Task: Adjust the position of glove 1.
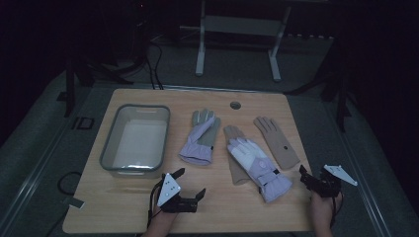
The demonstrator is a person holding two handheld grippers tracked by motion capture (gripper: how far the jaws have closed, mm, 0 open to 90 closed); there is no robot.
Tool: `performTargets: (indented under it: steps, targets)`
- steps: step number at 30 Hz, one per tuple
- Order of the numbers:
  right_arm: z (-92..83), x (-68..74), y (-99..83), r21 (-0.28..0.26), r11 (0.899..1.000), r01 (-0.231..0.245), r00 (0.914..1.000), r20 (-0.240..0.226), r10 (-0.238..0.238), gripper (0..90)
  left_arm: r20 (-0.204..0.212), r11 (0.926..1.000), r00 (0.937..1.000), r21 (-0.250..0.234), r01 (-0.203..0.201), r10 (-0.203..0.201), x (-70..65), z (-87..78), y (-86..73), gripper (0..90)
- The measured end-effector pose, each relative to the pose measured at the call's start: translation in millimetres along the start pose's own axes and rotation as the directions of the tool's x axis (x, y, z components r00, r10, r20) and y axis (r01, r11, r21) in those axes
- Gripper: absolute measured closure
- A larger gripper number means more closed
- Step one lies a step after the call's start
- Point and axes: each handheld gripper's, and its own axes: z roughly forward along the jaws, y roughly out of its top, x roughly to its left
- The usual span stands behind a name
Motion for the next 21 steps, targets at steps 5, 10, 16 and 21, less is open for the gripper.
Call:
performTargets:
  steps: [5, 10, 16, 21]
  targets:
    - [1.6, -3.2, 0.4, 0.042, 0.999, -0.009, 0.9998, -0.015, 0.01, 14.9, 0.0, 1.0, 1.0, -0.003, -0.002, 0.002, -0.3, -0.4, -0.2, 2.0]
    - [0.5, -3.7, 3.1, 0.054, 0.998, -0.02, 0.9987, -0.046, 0.022, 14.0, -0.002, 0.9999, 1.0, -0.01, -0.004, 0.004, -0.7, -0.8, -0.4, 2.0]
    - [-7.8, -4.3, 22.4, 0.062, 0.996, -0.064, 0.9903, -0.119, 0.071, 13.4, -0.003, 0.9998, 1.0, -0.019, 0.0, 0.0, -0.5, -1.4, -0.8, 2.0]
    - [-13.0, 0.9, 48.9, 0.039, 0.999, -0.009, 0.9932, -0.116, 0.014, 12.7, 0.002, 0.9999, 1.0, -0.014, 0.002, -0.002, -0.2, -1.0, -0.6, 2.0]
